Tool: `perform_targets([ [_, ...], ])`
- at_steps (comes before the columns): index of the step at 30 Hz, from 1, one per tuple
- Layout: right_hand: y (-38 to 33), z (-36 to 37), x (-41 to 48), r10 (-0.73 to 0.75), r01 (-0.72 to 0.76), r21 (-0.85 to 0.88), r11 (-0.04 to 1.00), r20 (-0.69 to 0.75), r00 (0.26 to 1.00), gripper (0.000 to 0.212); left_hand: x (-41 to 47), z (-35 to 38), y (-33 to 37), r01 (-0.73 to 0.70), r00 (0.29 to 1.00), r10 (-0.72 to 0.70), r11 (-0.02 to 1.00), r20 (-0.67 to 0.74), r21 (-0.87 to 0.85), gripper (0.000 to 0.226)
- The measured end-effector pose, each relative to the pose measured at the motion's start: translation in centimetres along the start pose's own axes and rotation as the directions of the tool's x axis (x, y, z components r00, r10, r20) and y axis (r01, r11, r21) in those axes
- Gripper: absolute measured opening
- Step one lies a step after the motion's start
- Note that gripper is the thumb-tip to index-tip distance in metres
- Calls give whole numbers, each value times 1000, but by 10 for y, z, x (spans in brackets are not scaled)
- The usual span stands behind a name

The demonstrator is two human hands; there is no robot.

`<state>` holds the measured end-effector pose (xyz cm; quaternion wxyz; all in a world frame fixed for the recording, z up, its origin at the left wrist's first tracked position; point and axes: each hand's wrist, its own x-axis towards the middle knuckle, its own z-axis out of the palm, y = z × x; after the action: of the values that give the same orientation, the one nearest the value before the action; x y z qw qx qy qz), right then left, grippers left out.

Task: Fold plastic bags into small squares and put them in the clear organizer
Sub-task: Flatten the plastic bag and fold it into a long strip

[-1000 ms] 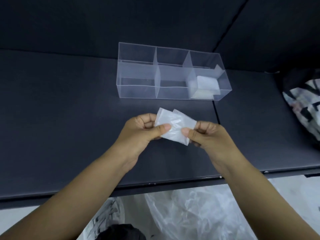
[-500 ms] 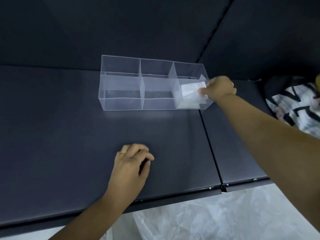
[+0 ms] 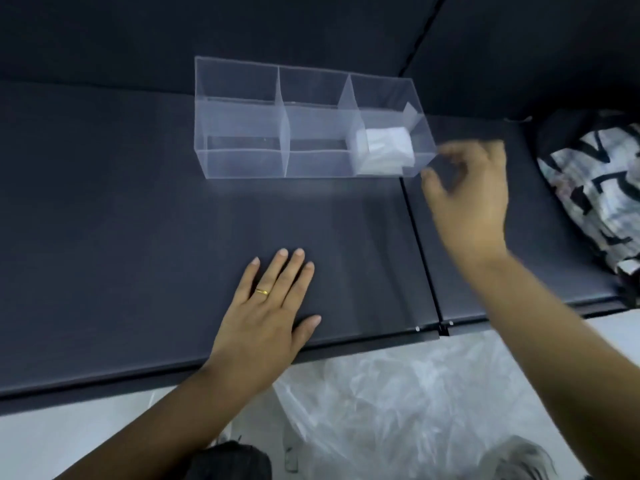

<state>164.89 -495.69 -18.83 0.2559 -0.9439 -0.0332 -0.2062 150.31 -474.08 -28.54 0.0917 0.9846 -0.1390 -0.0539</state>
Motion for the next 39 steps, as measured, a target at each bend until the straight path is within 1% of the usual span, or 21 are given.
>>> perform_targets([
  [2,-6,-14,-87,-111,103,100,990,75,991,6,-4,2,-1,-14,1000,14,1000,12,25,68],
  [5,-1,-18,-221,-134,93,114,989,440,888,5,-4,3,-1,-26,1000,25,999,17,41,68],
  [8,26,-3,-295,175,22,-238,971,772,611,68,-5,3,-1,-25,1000,24,999,16,49,68],
  [9,36,2,-304,261,20,-326,945,792,552,81,-5,3,-2,-25,1000,24,999,14,49,69],
  [10,43,6,-308,302,8,-364,931,785,540,84,-5,3,-2,-26,1000,26,999,10,46,69],
  [12,48,13,-308,286,-79,-314,946,697,658,70,-5,3,-2,-29,1000,29,999,1,33,69],
  [14,48,22,-297,260,-165,-229,959,494,830,55,-5,3,-2,-24,1000,24,999,-16,27,68],
  [15,48,26,-290,245,-169,-212,962,410,878,55,-5,3,-2,-21,1000,22,999,-18,26,68],
  [17,49,37,-277,258,-127,-323,938,403,878,64,-5,3,-2,-21,1000,21,999,-18,24,68],
  [19,51,44,-267,330,-96,-447,889,481,812,61,-4,4,-3,-21,1000,21,1000,-11,22,68],
  [22,50,41,-255,341,-82,-442,893,547,764,26,-5,2,-3,-14,1000,14,1000,5,9,68],
  [24,40,25,-248,266,-104,-310,945,544,796,12,-5,0,-2,-10,999,10,1000,34,-1,69],
  [26,20,-4,-234,246,-242,-77,967,519,818,16,-5,-7,-1,-5,998,6,1000,64,-19,74],
  [28,-3,-36,-210,305,-462,175,869,546,780,27,-3,-16,-3,10,996,8,981,92,-192,86],
  [29,-16,-49,-194,311,-542,292,788,571,760,31,-2,-24,-5,38,991,13,925,132,-378,94],
  [30,-27,-58,-178,296,-588,396,705,589,752,34,-2,-34,-4,95,981,27,796,192,-598,99],
  [32,-46,-66,-144,267,-655,555,513,622,736,38,-3,-56,0,185,956,158,328,247,-926,92],
  [33,-53,-65,-128,266,-696,601,394,650,712,36,-3,-64,2,196,945,239,136,224,-971,87],
  [34,-59,-60,-114,277,-735,614,287,681,678,34,-3,-69,3,207,929,311,17,202,-978,84],
  [36,-63,-45,-91,360,-785,588,195,702,615,33,-1,-73,4,269,920,311,-53,240,-962,73],
  [39,-57,-18,-65,461,-795,571,206,660,593,31,4,-71,-8,323,946,66,-104,318,-941,39],
])
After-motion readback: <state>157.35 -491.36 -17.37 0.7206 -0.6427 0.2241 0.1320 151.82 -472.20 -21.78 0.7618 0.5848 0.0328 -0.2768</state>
